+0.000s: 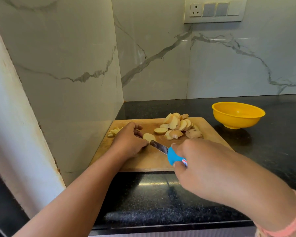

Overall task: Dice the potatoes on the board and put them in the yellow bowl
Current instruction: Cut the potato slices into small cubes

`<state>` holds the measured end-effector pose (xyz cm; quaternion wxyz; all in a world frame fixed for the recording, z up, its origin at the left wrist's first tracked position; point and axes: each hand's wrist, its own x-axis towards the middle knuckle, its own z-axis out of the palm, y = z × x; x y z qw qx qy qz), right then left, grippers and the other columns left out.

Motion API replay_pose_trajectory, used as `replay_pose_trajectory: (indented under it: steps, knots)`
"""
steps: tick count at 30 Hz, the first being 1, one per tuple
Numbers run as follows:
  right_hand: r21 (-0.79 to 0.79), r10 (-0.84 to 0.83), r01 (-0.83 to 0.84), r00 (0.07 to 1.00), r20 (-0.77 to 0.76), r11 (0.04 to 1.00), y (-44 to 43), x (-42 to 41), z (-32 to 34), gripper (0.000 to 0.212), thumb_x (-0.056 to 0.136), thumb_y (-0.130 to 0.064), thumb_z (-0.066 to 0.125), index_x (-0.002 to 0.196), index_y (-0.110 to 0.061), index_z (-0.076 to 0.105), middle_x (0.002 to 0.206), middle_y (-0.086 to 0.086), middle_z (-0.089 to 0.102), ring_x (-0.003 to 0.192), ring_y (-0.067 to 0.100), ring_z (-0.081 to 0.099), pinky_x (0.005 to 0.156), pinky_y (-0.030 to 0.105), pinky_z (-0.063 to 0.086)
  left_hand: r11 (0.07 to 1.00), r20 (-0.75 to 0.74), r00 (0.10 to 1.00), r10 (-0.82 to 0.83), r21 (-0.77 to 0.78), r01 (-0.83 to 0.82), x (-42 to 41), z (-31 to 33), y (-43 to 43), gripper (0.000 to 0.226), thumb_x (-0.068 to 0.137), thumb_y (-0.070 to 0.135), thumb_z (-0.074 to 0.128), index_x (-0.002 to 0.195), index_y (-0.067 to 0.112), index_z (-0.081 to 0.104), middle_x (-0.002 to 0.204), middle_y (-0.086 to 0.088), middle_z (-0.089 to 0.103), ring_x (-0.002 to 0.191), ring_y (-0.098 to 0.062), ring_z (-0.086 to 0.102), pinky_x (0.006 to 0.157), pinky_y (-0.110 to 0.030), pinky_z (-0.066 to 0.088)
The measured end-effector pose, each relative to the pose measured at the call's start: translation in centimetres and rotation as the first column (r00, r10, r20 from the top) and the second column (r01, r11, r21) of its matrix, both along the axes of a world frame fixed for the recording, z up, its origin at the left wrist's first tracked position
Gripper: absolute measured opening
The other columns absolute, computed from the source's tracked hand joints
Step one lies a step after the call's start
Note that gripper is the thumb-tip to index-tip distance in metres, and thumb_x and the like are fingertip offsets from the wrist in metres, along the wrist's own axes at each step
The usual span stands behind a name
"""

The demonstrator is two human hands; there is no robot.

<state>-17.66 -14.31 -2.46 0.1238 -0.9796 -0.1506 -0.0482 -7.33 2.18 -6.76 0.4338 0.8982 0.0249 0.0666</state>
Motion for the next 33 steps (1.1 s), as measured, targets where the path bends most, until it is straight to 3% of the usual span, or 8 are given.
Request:
replay_pose_trajectory:
  steps: [3,6,8,12,18,22,30,33]
  knots:
    - [0.032,-0.016,0.019,0.997,-0.079,0.999,-0.7,-0.2,1.4,0.032,0.097,-0.036,0.044,0.127,-0.029,0.051,0.087,-0.006,0.057,0.064,0.005,0.049,0.055,0.018,0.038,1.0,-0.005,1.0,-0.015,0.005,0.015,-0.1,-0.1,0.2,0.045,0.084,0.013,0.071,0.123,0.019,0.05,0.102,0.005,0.058,0.096,-0.011,0.057,0.08,-0.022,0.047]
    - [0.255,-0.08,0.097,0.994,-0.075,0.962,-0.8,1.9,2.0,0.027,0.097,-0.037,0.044,0.111,-0.019,0.06,0.068,0.0,0.063,0.047,0.007,0.055,0.046,0.018,0.039,0.999,0.011,1.0,-0.025,0.024,0.025,-0.1,-0.1,0.4,0.04,0.089,0.01,0.064,0.125,0.018,0.05,0.114,0.002,0.058,0.102,-0.011,0.055,0.083,-0.021,0.044]
    - [0.442,-0.092,0.125,0.991,-0.094,0.888,-0.4,4.3,1.6,0.026,0.097,-0.033,0.047,0.099,-0.011,0.06,0.065,0.006,0.067,0.048,0.012,0.061,0.049,0.024,0.048,0.999,0.024,0.999,-0.027,0.036,0.026,0.0,-0.1,0.4,0.037,0.091,0.007,0.059,0.126,0.017,0.05,0.12,0.002,0.057,0.102,-0.009,0.053,0.084,-0.019,0.042]
    - [0.629,-0.019,0.197,0.961,-0.277,0.752,1.3,8.3,0.7,0.028,0.098,-0.025,0.047,0.114,-0.002,0.053,0.078,0.011,0.066,0.063,0.018,0.065,0.06,0.028,0.058,0.999,0.03,0.999,-0.025,0.049,0.024,0.0,-0.2,0.4,0.037,0.091,0.008,0.061,0.125,0.017,0.051,0.12,0.003,0.059,0.104,-0.009,0.055,0.088,-0.02,0.046]
    - [0.559,0.011,0.181,0.946,-0.323,0.809,3.3,11.1,0.0,0.034,0.099,-0.019,0.045,0.13,-0.004,0.046,0.104,0.013,0.063,0.085,0.019,0.065,0.067,0.027,0.058,0.999,0.047,0.999,-0.021,0.05,0.019,0.3,-0.3,0.3,0.035,0.089,0.009,0.064,0.121,0.016,0.054,0.12,0.002,0.061,0.105,-0.011,0.058,0.093,-0.023,0.047]
    - [0.505,0.008,0.143,0.959,-0.285,0.851,3.8,11.8,-0.4,0.028,0.1,-0.026,0.044,0.12,-0.008,0.051,0.105,0.011,0.064,0.093,0.02,0.066,0.082,0.031,0.057,0.998,0.052,0.999,-0.017,0.069,0.013,0.5,-0.4,0.4,0.035,0.089,0.01,0.064,0.122,0.018,0.055,0.119,0.003,0.062,0.1,-0.008,0.056,0.087,-0.019,0.045]
    - [0.506,0.052,0.076,0.971,-0.233,0.859,3.6,12.4,-0.9,0.022,0.1,-0.031,0.041,0.099,-0.012,0.053,0.103,0.012,0.067,0.096,0.025,0.065,0.09,0.041,0.053,0.994,0.07,0.997,-0.018,0.108,0.01,0.5,-0.3,0.4,0.037,0.084,0.014,0.07,0.118,0.019,0.056,0.111,0.005,0.063,0.095,-0.007,0.057,0.084,-0.019,0.044]
    - [0.482,0.076,0.035,0.975,-0.209,0.876,3.5,12.3,-1.0,0.024,0.1,-0.033,0.04,0.096,-0.014,0.053,0.103,0.01,0.066,0.093,0.023,0.063,0.086,0.036,0.051,0.989,0.079,0.997,-0.017,0.149,0.005,0.2,-0.3,0.4,0.038,0.083,0.019,0.072,0.118,0.019,0.057,0.107,0.006,0.062,0.094,-0.008,0.057,0.081,-0.019,0.043]
